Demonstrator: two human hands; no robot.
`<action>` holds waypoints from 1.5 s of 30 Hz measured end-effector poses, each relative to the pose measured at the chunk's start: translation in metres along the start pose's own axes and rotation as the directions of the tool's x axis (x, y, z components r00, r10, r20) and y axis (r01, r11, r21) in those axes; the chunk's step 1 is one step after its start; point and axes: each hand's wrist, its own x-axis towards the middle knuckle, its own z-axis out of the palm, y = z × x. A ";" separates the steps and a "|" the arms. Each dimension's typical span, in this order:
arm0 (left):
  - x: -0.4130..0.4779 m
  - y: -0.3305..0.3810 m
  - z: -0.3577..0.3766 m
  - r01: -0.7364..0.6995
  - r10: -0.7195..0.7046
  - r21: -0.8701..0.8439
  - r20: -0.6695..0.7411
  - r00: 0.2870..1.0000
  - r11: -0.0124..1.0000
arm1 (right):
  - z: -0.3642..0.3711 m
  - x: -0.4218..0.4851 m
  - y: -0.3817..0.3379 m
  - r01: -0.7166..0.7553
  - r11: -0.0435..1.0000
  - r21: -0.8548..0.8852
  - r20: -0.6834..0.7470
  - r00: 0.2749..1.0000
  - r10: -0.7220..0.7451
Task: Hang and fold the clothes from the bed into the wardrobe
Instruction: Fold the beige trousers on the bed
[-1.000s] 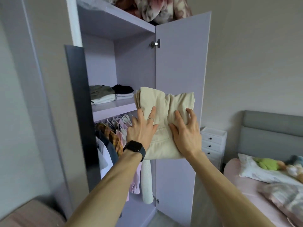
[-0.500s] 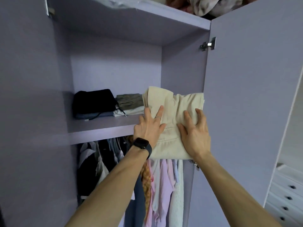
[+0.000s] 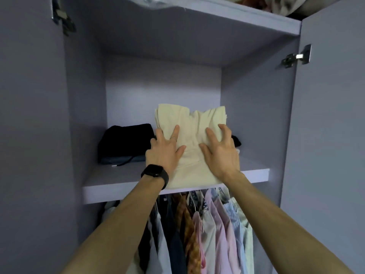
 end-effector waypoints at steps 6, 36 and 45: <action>0.090 -0.015 0.053 0.032 -0.032 -0.005 -0.042 0.999 0.999 | 0.072 0.090 0.015 0.038 0.999 -0.027 -0.006 0.999 -0.039; 0.288 -0.043 0.250 0.063 -0.172 0.300 0.353 0.920 0.952 | 0.289 0.278 0.094 -0.008 0.963 -0.268 0.683 0.704 0.196; 0.308 -0.042 0.267 -0.006 -0.070 0.173 0.430 0.900 0.985 | 0.316 0.296 0.087 0.136 0.984 -0.114 0.727 0.686 -0.011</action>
